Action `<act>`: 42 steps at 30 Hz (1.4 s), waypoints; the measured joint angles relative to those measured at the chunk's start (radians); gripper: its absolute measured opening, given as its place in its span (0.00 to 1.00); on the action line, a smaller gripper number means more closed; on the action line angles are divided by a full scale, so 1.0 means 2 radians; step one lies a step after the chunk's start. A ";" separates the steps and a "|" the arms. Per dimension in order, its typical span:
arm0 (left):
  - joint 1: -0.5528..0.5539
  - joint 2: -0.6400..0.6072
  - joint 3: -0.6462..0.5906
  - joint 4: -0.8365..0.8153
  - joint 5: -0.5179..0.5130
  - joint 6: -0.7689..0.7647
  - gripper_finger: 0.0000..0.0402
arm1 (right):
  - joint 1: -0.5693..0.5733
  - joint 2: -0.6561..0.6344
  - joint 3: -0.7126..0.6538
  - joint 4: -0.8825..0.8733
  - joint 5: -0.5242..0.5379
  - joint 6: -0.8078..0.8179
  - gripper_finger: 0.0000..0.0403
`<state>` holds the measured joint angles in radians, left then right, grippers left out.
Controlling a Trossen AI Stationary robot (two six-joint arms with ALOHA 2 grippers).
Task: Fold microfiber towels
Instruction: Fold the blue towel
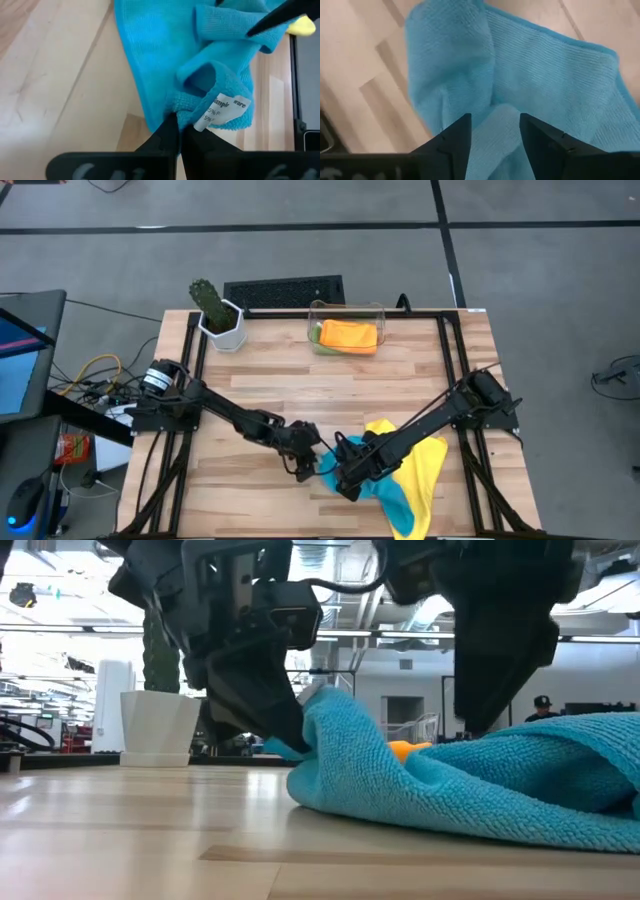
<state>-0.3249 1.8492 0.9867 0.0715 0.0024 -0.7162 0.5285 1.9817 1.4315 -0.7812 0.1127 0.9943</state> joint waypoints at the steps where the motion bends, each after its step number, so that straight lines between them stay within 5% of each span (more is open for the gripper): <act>1: 0.002 0.000 0.000 0.000 0.002 0.000 0.00 | 0.001 0.006 0.000 0.001 -0.001 0.000 0.48; 22: 0.022 0.000 0.000 -0.005 0.036 0.014 0.00 | -0.006 0.017 0.000 -0.008 -0.021 0.029 0.45; 30: 0.024 0.000 0.000 -0.005 0.035 0.017 0.00 | 0.004 0.017 0.000 -0.001 -0.070 0.031 0.56; 42: 0.024 0.000 0.000 -0.006 0.049 0.017 0.00 | 0.011 0.015 0.000 -0.143 -0.076 0.057 0.52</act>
<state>-0.2775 1.8492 0.9863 0.0589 0.1009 -0.6815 0.5503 2.0117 1.4311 -1.0677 -0.0399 1.1088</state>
